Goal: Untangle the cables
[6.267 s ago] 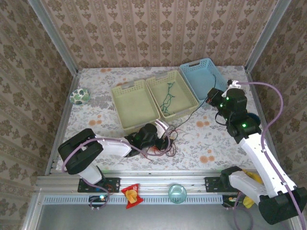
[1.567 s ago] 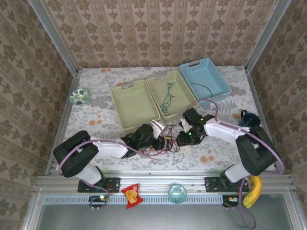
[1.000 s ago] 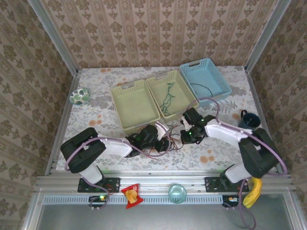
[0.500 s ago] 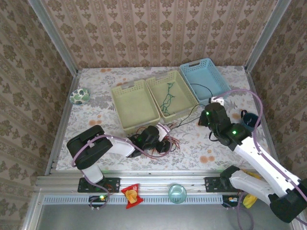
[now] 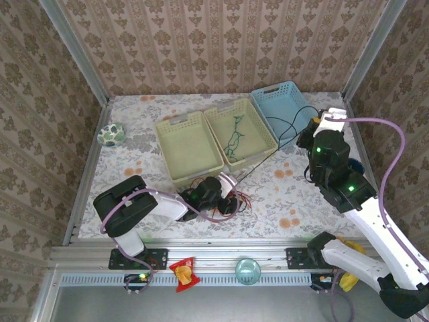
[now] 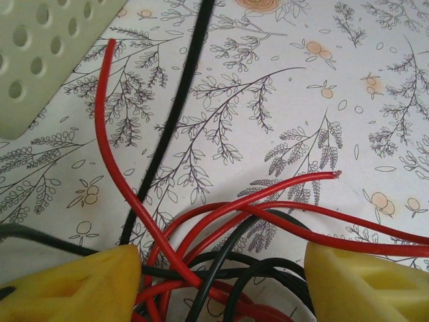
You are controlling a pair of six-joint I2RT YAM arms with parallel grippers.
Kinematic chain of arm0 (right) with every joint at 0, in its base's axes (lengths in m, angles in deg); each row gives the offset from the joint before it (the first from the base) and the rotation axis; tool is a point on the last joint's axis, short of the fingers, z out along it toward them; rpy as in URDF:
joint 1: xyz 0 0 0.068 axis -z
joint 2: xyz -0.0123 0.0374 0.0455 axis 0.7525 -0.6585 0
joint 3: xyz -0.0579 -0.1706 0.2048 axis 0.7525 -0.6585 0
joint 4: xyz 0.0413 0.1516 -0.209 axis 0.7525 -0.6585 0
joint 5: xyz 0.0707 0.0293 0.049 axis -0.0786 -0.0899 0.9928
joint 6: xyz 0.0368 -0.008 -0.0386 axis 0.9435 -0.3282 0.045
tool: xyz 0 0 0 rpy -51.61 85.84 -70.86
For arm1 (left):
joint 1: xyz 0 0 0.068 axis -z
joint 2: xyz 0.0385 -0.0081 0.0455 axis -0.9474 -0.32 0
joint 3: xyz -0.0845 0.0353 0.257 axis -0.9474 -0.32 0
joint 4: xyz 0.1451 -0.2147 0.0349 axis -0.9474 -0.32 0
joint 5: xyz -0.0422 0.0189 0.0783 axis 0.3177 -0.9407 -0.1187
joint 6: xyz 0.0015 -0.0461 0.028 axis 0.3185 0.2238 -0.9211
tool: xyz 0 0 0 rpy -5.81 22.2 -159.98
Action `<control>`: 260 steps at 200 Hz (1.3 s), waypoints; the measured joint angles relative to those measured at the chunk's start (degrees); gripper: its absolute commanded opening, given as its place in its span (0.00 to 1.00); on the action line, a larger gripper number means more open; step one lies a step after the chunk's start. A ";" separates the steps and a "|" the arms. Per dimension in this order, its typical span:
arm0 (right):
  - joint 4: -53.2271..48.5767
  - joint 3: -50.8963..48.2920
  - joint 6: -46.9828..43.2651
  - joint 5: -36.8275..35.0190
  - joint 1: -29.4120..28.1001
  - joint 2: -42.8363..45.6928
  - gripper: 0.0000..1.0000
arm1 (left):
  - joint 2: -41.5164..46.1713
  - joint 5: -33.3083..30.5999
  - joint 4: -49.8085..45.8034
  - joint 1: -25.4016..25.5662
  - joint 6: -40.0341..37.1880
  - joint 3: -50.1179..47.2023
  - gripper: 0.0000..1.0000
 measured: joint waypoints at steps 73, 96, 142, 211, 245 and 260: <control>6.49 15.93 -8.28 4.17 -0.02 -3.34 0.00 | 0.24 -0.02 2.64 0.00 0.20 -1.79 0.73; 2.23 24.94 -8.07 9.44 -0.11 -8.20 0.00 | 0.35 0.02 4.35 0.04 0.17 -1.77 0.73; -7.39 47.58 -5.88 19.02 -0.59 -25.70 0.00 | 0.33 -0.22 5.25 0.00 0.28 -2.10 0.74; -9.77 92.21 -9.16 20.52 -0.55 -50.34 0.00 | -1.64 -1.36 11.21 -0.07 2.45 -5.99 0.79; -2.23 95.80 -12.02 17.46 0.92 -52.04 0.00 | -1.64 -1.51 12.11 -0.07 3.02 -6.49 0.79; 0.74 96.08 -12.09 16.17 2.51 -53.24 0.00 | -1.64 -1.53 12.13 -0.07 3.21 -6.49 0.79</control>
